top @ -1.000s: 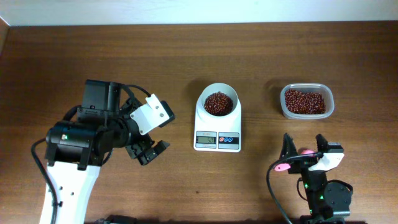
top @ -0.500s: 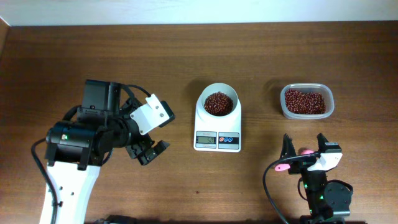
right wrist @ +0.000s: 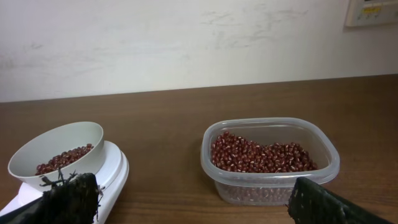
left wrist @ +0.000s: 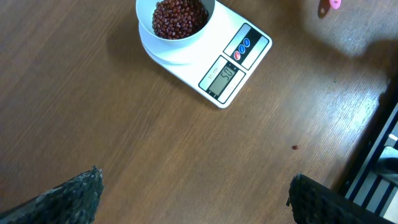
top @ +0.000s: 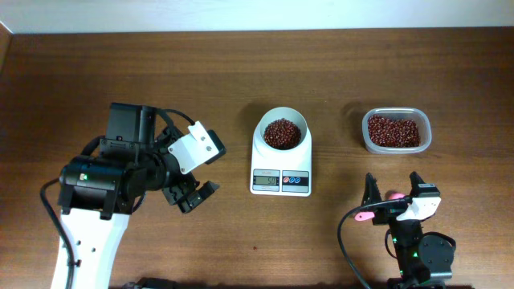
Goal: Scoop and weigh 50g on scale
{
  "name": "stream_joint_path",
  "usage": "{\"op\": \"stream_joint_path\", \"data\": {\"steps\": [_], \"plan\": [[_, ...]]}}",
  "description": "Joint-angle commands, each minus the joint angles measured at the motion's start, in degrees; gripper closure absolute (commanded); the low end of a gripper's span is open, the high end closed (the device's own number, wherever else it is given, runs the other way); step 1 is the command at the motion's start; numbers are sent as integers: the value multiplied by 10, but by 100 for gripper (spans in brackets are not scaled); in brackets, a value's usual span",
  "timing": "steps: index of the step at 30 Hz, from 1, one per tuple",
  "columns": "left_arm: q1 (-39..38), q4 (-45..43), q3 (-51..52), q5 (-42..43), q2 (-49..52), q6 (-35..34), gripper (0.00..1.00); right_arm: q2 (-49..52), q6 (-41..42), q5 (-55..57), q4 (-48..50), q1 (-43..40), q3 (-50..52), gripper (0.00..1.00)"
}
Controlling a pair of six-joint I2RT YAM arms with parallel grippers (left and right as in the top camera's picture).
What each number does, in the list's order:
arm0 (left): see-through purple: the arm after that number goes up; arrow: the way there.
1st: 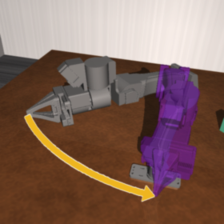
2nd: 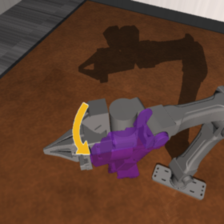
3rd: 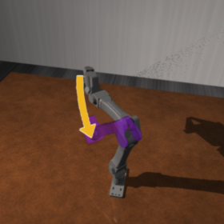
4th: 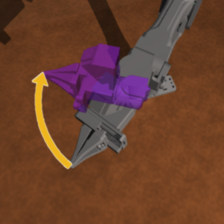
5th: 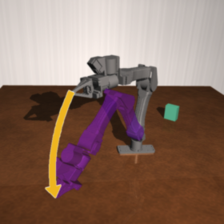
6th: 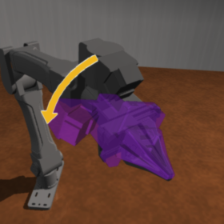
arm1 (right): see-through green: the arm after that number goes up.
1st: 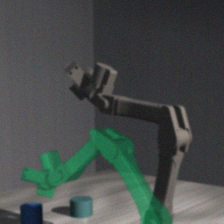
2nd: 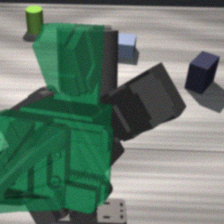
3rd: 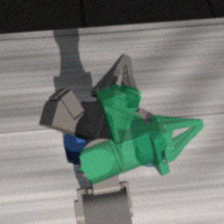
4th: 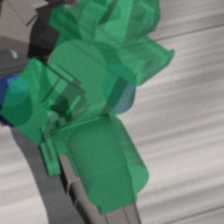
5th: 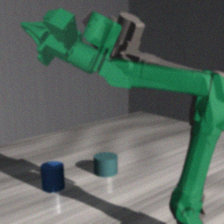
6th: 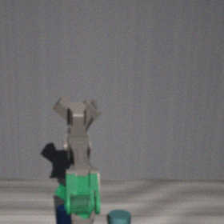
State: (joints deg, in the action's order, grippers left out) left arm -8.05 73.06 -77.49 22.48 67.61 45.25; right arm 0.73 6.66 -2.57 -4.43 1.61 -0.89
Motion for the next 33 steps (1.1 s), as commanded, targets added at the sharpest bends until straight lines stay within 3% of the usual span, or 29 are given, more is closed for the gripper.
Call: {"op": "stream_joint_path", "data": {"steps": [1,9,19,33], "plan": [[3,0,-5,1,-1,7,1,-5,-5,3,-2,7,6,1],[3,1,-5,1,-1,7,1,-5,-5,10,-3,7,6,1],[3,1,-5,1,-1,7,1,-5,-82,9,-2,7,6,1],[3,0,-5,1,-1,7,1,-5,-81,5,-2,7,6,1]]}}
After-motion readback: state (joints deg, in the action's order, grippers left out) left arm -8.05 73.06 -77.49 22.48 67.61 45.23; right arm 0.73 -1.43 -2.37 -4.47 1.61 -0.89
